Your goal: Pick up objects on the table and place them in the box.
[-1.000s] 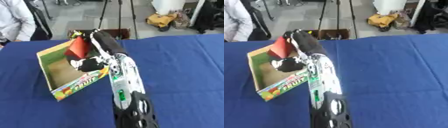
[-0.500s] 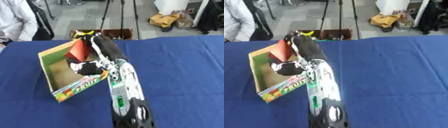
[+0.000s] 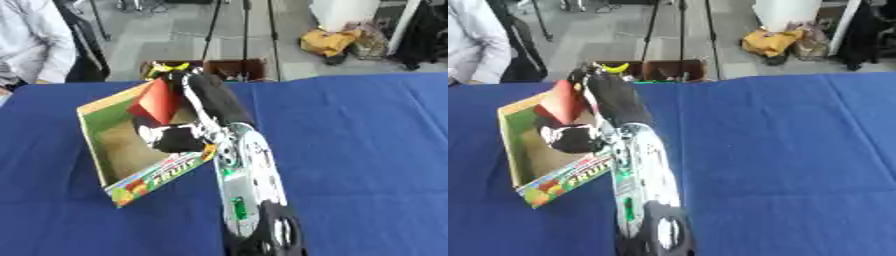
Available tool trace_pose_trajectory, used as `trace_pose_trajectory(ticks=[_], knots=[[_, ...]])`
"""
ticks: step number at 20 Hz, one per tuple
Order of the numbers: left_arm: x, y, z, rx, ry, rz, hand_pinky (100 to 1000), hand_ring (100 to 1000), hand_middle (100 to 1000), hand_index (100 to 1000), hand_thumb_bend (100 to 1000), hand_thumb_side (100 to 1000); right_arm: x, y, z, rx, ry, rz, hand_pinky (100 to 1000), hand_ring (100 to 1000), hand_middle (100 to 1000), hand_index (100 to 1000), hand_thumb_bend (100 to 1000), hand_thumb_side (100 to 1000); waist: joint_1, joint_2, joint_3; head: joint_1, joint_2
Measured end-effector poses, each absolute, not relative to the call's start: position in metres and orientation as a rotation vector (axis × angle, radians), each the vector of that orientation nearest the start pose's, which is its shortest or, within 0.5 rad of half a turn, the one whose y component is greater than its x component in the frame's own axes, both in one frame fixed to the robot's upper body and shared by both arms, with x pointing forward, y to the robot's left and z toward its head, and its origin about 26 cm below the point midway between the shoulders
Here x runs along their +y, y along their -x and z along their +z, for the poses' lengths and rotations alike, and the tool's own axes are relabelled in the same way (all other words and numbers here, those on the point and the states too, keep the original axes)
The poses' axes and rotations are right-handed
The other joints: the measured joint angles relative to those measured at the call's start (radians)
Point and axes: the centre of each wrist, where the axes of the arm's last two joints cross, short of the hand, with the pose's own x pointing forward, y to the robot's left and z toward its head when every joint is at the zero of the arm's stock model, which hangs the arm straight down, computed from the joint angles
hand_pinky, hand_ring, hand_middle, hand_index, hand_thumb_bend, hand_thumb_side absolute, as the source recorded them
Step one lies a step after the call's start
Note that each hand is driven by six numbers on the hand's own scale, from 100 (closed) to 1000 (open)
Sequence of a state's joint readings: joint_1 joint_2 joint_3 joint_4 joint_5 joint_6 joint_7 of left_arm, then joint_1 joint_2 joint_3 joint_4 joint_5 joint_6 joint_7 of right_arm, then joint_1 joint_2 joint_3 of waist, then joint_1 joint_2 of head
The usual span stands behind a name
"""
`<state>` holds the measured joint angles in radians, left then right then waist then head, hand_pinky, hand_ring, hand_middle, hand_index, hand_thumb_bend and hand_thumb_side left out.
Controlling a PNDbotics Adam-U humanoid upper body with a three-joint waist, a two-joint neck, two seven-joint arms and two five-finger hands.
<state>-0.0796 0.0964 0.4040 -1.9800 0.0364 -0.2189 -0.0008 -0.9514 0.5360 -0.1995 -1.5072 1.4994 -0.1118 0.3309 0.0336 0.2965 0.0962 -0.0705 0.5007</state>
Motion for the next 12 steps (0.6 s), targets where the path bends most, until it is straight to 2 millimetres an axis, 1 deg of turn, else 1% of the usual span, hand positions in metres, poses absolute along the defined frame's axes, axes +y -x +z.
trace_pose_trajectory(ticks=[2, 3, 4, 5, 12], knots=[[0.348, -0.256, 0.129, -2.269, -0.433, 0.148, 339, 579, 668, 901, 553, 864, -0.013, -0.375, 0.28, -2.102, 0.75, 1.0, 570, 542, 243, 433, 100, 355, -0.001, 0.005, 0.012, -0.007, -0.004], [0.348, -0.256, 0.129, -2.27, -0.432, 0.146, 339, 579, 668, 901, 553, 864, -0.016, -0.38, 0.281, -2.091, 0.754, 0.987, 570, 541, 244, 434, 100, 335, -0.001, 0.009, 0.016, -0.011, -0.008], [0.348, -0.256, 0.129, -2.27, -0.431, 0.144, 338, 579, 668, 901, 555, 864, -0.019, -0.383, 0.28, -2.078, 0.757, 0.972, 570, 541, 246, 435, 100, 356, -0.001, 0.012, 0.02, -0.015, -0.011], [0.348, -0.256, 0.129, -2.271, -0.43, 0.143, 338, 579, 668, 901, 556, 864, -0.022, -0.386, 0.278, -2.064, 0.759, 0.957, 570, 541, 247, 436, 100, 356, -0.001, 0.015, 0.024, -0.018, -0.015], [0.345, -0.257, 0.127, -2.275, -0.42, 0.14, 330, 578, 668, 901, 559, 864, -0.026, -0.39, 0.27, -2.021, 0.794, 0.936, 572, 542, 255, 440, 100, 363, -0.003, 0.027, 0.04, -0.035, -0.037]])
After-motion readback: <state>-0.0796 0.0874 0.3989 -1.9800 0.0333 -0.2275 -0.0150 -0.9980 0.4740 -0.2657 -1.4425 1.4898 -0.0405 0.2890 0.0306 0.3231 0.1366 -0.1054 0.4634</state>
